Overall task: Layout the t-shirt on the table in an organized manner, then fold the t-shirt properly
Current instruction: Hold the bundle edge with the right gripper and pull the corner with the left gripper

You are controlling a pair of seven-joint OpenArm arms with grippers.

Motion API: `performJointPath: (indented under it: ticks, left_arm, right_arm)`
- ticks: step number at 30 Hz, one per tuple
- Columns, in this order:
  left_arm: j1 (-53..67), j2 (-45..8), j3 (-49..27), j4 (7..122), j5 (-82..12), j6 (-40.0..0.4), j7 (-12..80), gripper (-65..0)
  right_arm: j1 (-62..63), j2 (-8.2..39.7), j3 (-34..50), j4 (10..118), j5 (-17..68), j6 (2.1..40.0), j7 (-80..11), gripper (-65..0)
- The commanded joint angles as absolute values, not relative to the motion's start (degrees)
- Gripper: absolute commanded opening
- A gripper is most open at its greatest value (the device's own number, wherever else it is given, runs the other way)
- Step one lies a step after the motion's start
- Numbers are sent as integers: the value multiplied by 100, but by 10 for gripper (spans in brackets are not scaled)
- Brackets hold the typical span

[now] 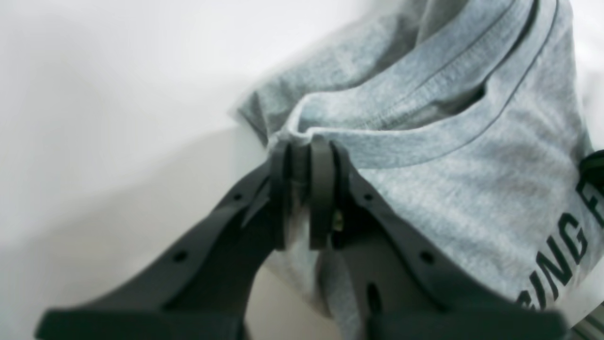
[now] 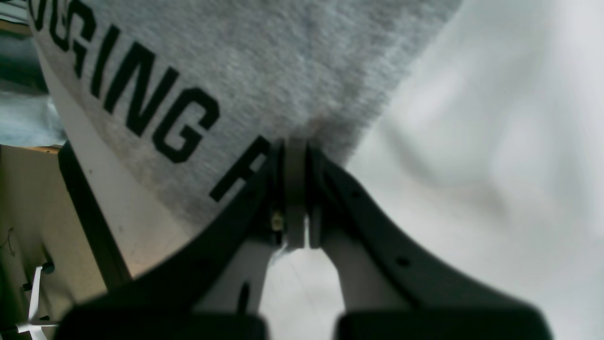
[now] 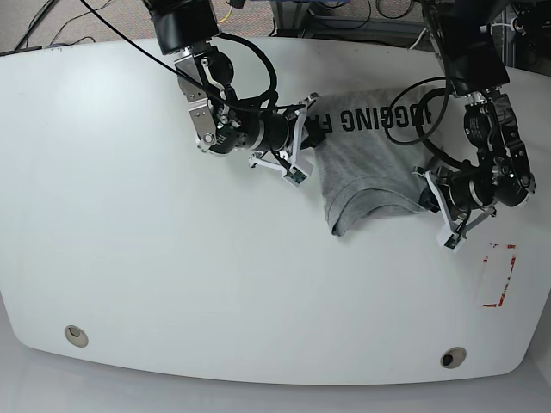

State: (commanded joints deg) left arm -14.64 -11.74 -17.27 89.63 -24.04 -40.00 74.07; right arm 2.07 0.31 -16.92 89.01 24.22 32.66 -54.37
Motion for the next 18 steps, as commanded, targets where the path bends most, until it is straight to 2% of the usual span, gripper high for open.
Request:
performJointPath:
  ticks: [14,18]
  left_arm:
    - [-1657,-1191,-1719,8690,-2404,-4000,7415,-603]
    - [-1657,-1191,-1719,8690,-2404,-4000,7407,-603]
  right_arm:
    - [163,31,-1710,9323,2431,3275,-5490,-644]
    - [127,4,-1719,9675,2431,3275,-5807,-644]
